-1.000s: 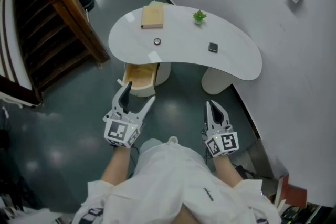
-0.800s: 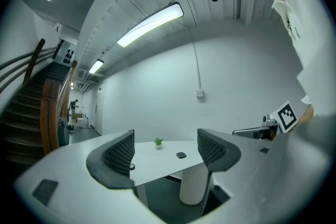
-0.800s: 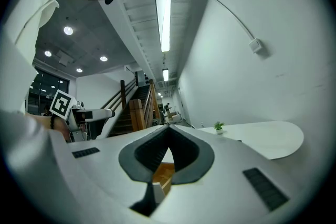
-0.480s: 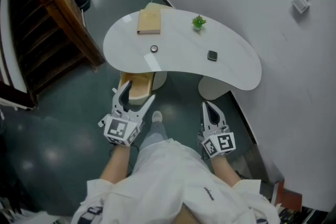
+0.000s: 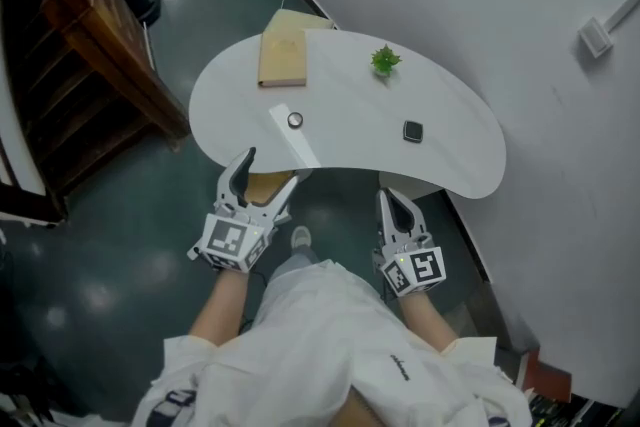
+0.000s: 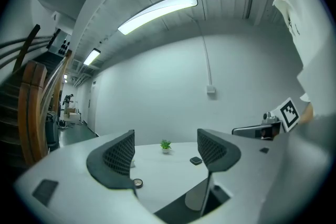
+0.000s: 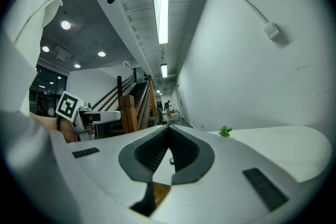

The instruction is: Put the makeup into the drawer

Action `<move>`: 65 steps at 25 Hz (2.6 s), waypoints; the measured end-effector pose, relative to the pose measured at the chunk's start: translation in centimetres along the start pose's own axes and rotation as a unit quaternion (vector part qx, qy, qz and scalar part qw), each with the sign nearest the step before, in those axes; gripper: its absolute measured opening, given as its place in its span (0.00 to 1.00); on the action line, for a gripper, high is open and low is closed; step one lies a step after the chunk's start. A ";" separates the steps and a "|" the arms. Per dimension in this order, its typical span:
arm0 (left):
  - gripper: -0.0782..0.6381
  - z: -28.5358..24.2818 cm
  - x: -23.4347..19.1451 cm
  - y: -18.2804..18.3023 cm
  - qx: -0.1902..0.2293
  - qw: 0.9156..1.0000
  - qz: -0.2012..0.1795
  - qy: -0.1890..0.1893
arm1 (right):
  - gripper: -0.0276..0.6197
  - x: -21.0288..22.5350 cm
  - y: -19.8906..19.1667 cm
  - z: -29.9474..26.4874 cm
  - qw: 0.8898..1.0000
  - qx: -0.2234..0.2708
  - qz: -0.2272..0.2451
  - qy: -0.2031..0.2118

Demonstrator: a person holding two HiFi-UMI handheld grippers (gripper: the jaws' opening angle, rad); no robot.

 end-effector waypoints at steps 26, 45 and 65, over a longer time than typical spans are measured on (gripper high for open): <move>0.61 -12.8 -8.7 -4.4 -0.074 0.996 0.034 -0.039 | 0.07 4.9 -2.5 -14.1 0.998 -0.056 -0.024 -0.007; 0.61 -18.4 -7.9 -11.4 -0.162 0.985 0.000 0.061 | 0.07 8.6 -7.4 -22.3 0.979 -0.135 -0.037 0.146; 0.61 -23.1 -12.6 -23.7 -0.272 0.960 0.025 0.058 | 0.07 8.2 -17.6 -29.6 0.967 -0.219 -0.018 0.126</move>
Point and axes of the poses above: the fingertips, and each gripper's own axes: z backward along the fingers, x to its right, y out of its top, the point moved 3 cm from there along z, backward along the fingers
